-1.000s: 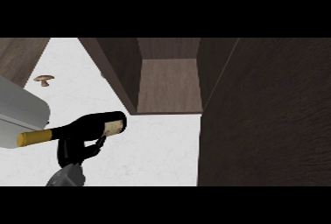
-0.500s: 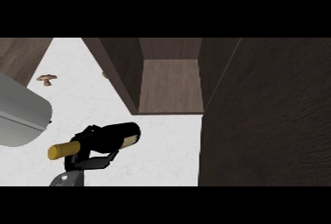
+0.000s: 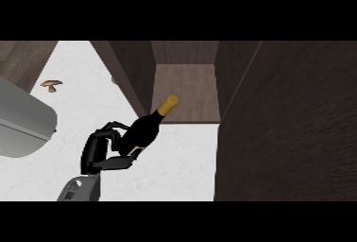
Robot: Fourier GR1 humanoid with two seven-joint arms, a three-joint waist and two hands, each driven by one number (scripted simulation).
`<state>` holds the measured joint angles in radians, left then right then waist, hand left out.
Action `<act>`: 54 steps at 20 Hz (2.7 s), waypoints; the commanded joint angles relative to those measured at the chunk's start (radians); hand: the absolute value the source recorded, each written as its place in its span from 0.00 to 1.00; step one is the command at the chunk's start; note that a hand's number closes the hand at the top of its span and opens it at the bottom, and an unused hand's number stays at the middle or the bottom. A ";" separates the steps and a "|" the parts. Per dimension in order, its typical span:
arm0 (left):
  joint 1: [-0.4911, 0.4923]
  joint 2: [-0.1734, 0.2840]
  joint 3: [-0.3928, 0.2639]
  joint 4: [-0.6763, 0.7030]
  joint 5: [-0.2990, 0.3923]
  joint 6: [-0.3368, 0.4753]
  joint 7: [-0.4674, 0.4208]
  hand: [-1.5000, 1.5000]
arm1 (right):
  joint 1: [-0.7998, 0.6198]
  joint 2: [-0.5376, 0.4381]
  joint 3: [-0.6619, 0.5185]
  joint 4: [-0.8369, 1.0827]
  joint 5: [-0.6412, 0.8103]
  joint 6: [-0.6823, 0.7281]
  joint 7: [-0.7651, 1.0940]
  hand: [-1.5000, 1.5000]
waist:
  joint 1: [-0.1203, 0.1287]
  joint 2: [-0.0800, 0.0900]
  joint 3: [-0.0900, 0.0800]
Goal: Pick up the wine, place it into the cabinet and close the cabinet
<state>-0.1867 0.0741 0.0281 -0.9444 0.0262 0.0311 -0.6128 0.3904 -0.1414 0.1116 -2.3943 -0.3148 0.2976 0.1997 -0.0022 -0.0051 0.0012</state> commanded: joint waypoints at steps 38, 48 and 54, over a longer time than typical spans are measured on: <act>-0.538 -0.073 -0.364 0.305 -0.008 0.574 0.483 1.00 | 0.136 -0.029 -0.089 -0.072 -0.138 0.131 -0.079 0.00 | -0.063 0.015 -0.002; -0.662 -0.072 -0.368 0.536 0.092 0.621 0.470 1.00 | 0.063 0.001 -0.052 -0.046 -0.116 0.084 -0.049 0.00 | -0.079 0.023 -0.003; -0.694 -0.073 -0.284 0.614 0.147 0.639 0.322 1.00 | 0.057 -0.043 -0.112 -0.049 -0.176 0.100 -0.041 0.00 | -0.083 0.029 -0.003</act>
<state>-0.8680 0.0226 -0.2767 -0.4182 0.1498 0.6704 -0.2267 0.4381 -0.1643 0.0450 -2.3735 -0.3765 0.4006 0.1276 -0.0773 0.0094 0.0011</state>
